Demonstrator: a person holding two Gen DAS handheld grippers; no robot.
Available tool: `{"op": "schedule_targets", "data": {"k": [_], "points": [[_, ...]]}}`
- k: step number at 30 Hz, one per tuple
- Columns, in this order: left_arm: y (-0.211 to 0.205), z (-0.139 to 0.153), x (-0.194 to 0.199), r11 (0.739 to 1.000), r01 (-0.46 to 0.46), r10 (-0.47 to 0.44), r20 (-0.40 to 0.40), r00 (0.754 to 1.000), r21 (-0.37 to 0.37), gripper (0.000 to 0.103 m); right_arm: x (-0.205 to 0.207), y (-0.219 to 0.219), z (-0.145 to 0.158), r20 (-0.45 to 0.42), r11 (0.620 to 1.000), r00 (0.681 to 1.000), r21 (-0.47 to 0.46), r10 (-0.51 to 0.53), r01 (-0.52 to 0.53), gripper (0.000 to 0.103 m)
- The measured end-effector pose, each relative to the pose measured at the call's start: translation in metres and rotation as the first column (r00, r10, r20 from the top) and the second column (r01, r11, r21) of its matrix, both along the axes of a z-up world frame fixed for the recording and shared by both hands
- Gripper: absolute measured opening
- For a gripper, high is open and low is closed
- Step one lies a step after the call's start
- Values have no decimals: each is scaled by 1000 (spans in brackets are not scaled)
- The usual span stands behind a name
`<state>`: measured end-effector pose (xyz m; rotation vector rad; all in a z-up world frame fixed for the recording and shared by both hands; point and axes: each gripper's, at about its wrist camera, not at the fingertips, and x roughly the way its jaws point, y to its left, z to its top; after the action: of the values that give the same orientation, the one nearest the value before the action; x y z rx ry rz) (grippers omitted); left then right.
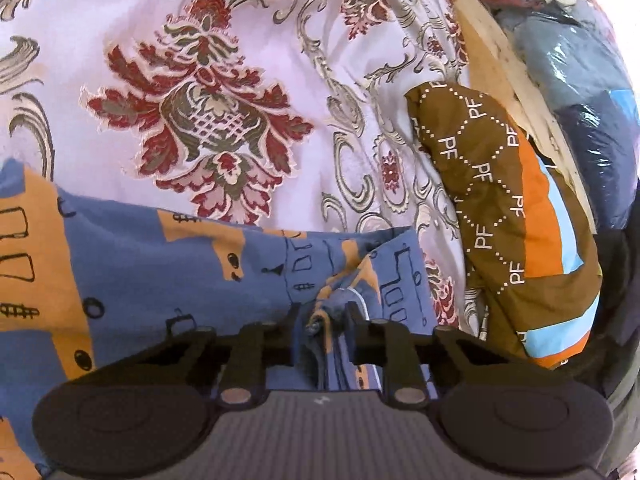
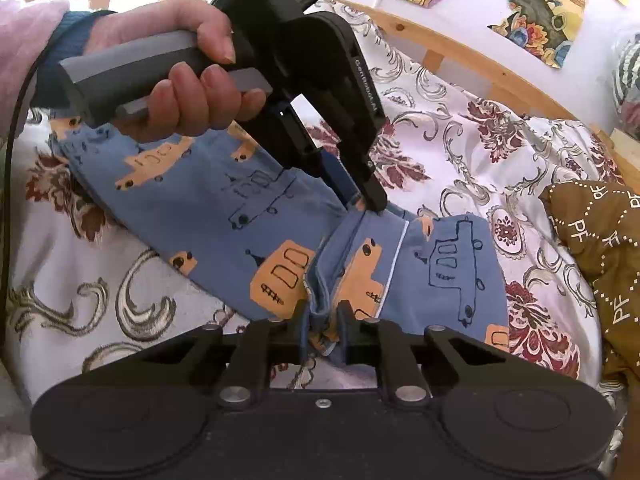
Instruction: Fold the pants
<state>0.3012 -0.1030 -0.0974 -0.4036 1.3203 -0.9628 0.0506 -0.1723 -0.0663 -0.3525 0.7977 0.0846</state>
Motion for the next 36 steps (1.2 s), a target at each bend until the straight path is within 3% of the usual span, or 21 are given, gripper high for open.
{"op": "schedule_targets", "data": {"k": [6,11,20,31,34,35,36], "points": [[13,14,0,999,-25,25,-10,1000,-23,13,-1,9,23,26,996,1000,87,-2,0,13],[37,24,-2,999,-49,49,-7,999,16,13,0,31,28,34,993,998,103,58,-61,13],[77,25,8,993,-82,83,-9,996,81,13,17,63,20,-10,975,991,182,132,-128,13],[111,18,16,985,-104,103,10,995,137,13,34,86,0,-53,968,981,183,185,-172,14],[111,17,17,985,-89,85,32,996,148,16,32,83,4,-42,961,980,210,195,-182,24],[111,18,17,985,-85,80,39,996,153,20,29,82,9,-26,957,980,222,198,-187,36],[113,22,17,982,-89,81,52,995,165,36,27,80,14,-9,952,979,234,203,-196,56]]}}
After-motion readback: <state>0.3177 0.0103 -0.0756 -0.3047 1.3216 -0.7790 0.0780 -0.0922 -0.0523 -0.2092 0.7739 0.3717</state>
